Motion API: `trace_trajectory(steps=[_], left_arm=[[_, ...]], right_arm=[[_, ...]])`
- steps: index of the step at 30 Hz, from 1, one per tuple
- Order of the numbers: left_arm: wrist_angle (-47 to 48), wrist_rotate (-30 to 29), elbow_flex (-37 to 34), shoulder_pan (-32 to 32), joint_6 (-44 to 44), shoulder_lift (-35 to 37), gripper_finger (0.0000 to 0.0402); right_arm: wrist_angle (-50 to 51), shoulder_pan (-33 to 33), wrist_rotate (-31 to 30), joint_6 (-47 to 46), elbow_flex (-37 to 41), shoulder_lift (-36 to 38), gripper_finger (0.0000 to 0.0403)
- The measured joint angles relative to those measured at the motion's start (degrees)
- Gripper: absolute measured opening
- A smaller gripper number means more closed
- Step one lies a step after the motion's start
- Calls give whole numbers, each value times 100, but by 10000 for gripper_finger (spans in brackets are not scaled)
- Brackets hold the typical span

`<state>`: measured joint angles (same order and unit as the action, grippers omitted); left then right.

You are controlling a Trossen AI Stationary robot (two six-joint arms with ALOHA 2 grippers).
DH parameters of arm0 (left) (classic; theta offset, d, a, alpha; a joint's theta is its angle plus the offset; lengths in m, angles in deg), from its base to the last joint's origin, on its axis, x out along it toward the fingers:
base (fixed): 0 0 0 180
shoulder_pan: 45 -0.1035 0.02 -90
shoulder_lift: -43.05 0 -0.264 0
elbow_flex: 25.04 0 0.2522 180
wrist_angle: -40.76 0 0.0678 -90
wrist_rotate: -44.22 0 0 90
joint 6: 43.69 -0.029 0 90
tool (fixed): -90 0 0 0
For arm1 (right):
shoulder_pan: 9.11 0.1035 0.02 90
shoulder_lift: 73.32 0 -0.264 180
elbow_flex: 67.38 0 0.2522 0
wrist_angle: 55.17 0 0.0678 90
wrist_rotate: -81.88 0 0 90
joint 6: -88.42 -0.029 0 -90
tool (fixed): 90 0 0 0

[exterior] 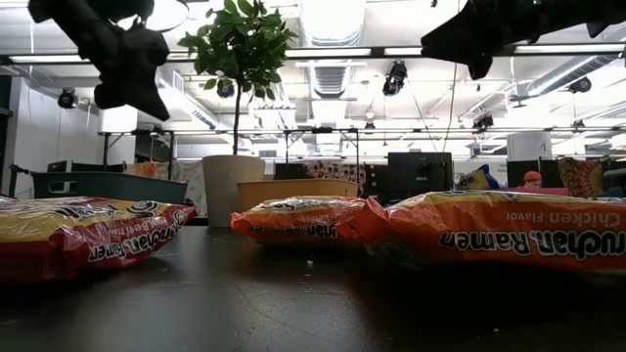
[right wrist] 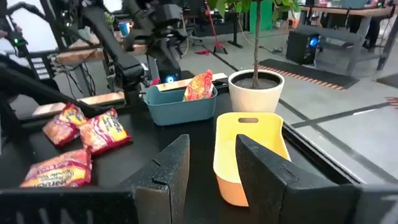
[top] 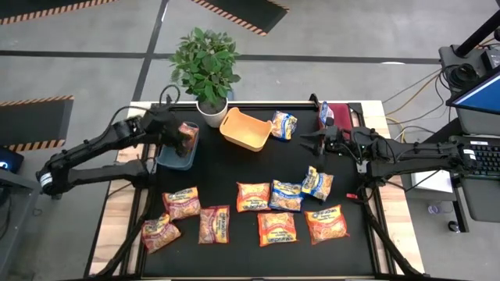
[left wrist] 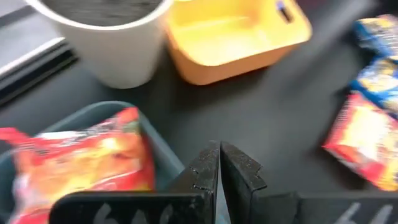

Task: Sort Maruchan noodles
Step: Put the orange noodle pack into the blue bin

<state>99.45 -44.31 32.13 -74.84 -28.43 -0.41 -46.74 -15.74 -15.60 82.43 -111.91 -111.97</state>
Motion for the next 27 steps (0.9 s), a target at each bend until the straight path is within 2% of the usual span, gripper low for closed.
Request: trace_trajectory(steps=[5, 9, 12, 19, 24, 27], left_arm=[[-1087, -1, -498, 1073, 536, 219, 0], [-2558, -2, -999, 2047, 675, 168, 0], [-3539, -141, -1301, 2736, 676, 7, 0], [-4381, -1014, -1506, 3743, 826, -510, 0], [-4800, -1150, -1507, 3946, 796, -916, 0], [-5130, -1148, -1507, 3958, 792, -1211, 0]], right_arm=[[-183, 44, 165, -526, -4, -356, 112], [-296, 120, 540, -694, -49, -855, 98], [-71, 140, 717, -787, -357, -1236, 85], [1975, 166, 1635, -1004, -1601, -2130, 52], [3450, 248, 1690, -1185, -2227, -2756, 32], [3926, 404, 1696, -1340, -2417, -3118, 23]])
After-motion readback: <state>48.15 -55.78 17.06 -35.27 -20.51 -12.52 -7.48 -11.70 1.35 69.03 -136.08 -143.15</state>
